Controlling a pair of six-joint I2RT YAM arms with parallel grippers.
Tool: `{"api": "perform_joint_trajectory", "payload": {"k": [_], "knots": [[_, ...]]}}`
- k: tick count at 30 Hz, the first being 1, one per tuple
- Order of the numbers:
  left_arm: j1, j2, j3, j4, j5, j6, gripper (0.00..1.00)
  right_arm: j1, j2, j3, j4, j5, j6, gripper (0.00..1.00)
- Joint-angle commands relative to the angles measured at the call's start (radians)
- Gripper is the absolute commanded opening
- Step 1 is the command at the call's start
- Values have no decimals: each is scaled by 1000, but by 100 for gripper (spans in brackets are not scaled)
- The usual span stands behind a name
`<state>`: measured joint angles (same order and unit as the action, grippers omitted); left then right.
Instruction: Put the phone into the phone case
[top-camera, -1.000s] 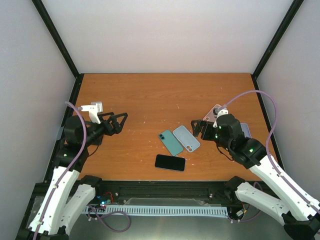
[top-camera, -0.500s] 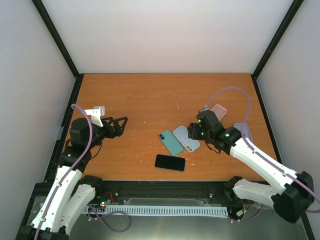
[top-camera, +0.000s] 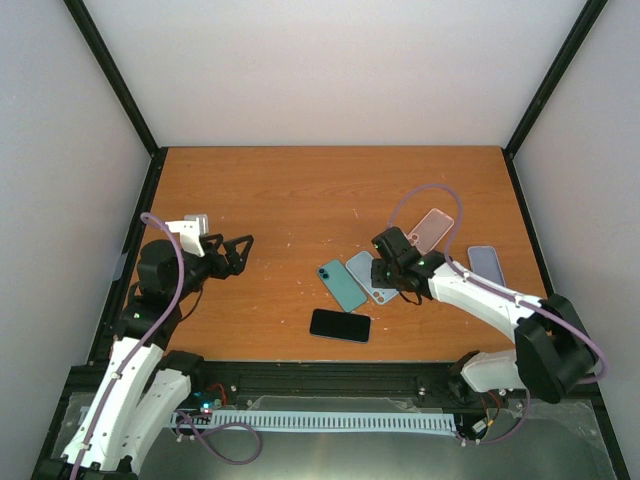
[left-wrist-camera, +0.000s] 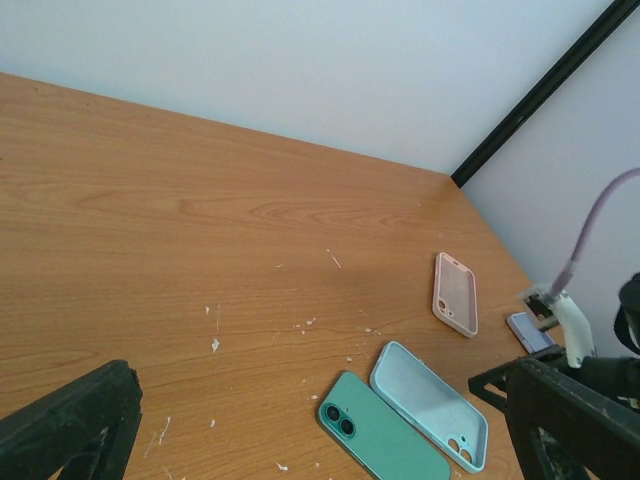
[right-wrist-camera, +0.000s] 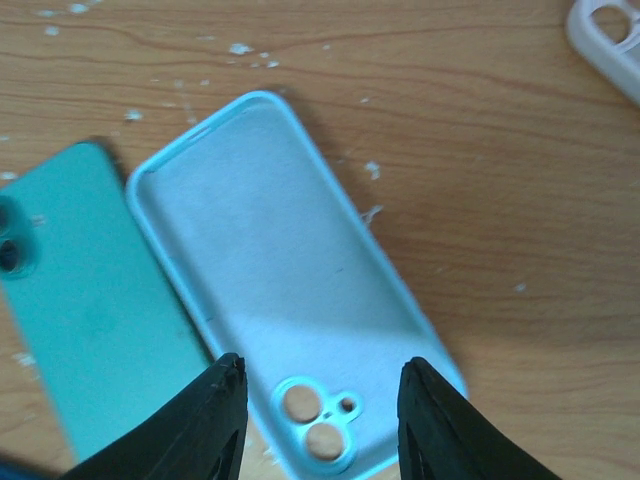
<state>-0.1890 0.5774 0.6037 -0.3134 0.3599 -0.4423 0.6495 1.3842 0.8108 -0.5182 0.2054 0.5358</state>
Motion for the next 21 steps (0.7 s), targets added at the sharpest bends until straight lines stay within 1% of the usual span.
{"api": "perform_joint_trajectory", "payload": {"k": [1,3,6,10,14,16,19,21], "knots": [[-5,-11,8,-2,-19,27,99,-14,83,92,33,103,-141,38],[-4,-12,8,-4,-30,30,99,-14,106,118,43,7,-178,34],[-4,-6,6,-8,-58,27,99,-5,106,114,65,-119,-181,33],[-4,4,21,-28,-93,27,99,51,74,68,97,-228,-235,40],[-4,-6,27,-44,-154,19,100,129,72,61,48,-211,-280,48],[-4,-15,27,-50,-172,12,99,167,70,61,23,-208,-284,54],[-4,-19,26,-54,-179,-1,99,202,65,58,-5,-217,-268,63],[-4,-17,27,-56,-177,-10,100,228,62,63,-36,-189,-242,65]]}}
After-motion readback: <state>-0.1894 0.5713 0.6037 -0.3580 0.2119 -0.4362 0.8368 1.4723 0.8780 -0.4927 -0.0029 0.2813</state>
